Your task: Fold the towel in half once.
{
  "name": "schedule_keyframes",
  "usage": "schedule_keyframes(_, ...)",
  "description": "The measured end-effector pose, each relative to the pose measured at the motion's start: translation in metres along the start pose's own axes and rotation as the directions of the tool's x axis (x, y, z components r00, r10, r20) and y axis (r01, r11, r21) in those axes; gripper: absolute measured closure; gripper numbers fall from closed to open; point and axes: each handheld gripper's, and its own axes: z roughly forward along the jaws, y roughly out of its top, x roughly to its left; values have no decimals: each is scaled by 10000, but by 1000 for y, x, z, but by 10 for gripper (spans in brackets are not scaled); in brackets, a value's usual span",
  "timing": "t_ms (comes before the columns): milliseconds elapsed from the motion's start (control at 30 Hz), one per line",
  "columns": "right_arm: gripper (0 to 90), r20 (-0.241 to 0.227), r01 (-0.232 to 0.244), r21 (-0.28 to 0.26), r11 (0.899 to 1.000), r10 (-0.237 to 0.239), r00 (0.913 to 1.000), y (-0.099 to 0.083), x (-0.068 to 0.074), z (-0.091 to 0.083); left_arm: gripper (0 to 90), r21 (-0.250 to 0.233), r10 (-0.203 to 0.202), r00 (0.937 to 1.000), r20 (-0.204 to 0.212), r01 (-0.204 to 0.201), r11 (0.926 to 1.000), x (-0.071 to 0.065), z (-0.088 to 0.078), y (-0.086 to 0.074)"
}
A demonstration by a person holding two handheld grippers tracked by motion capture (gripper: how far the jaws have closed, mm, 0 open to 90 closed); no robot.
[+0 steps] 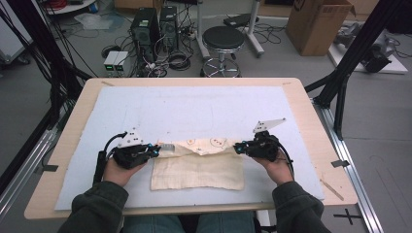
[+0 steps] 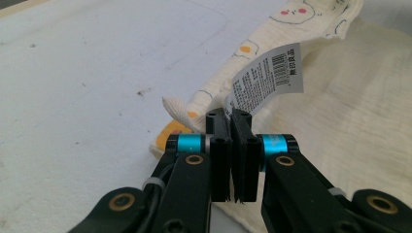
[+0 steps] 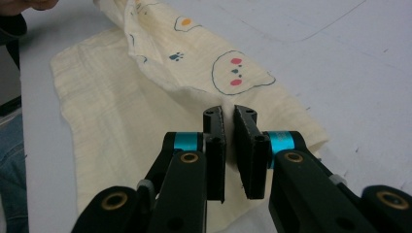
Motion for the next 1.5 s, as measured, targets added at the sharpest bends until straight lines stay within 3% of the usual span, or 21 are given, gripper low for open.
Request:
schedule_keyframes(433,831,-181,142,-3,9999,-142,9997,-7,16,-3,866,178,331,9994,138,-334,9993,-11,-6,0)
schedule_keyframes(767,831,-288,229,-64,9997,-231,9993,-11,26,-5,867,209,87,9998,154,-91,9997,-15,-13,-14)
schedule_keyframes(1500,829,-361,324,190,9993,-317,9988,-26,40,-11,865,207,454,9981,414,-463,9987,-32,-23,-24)
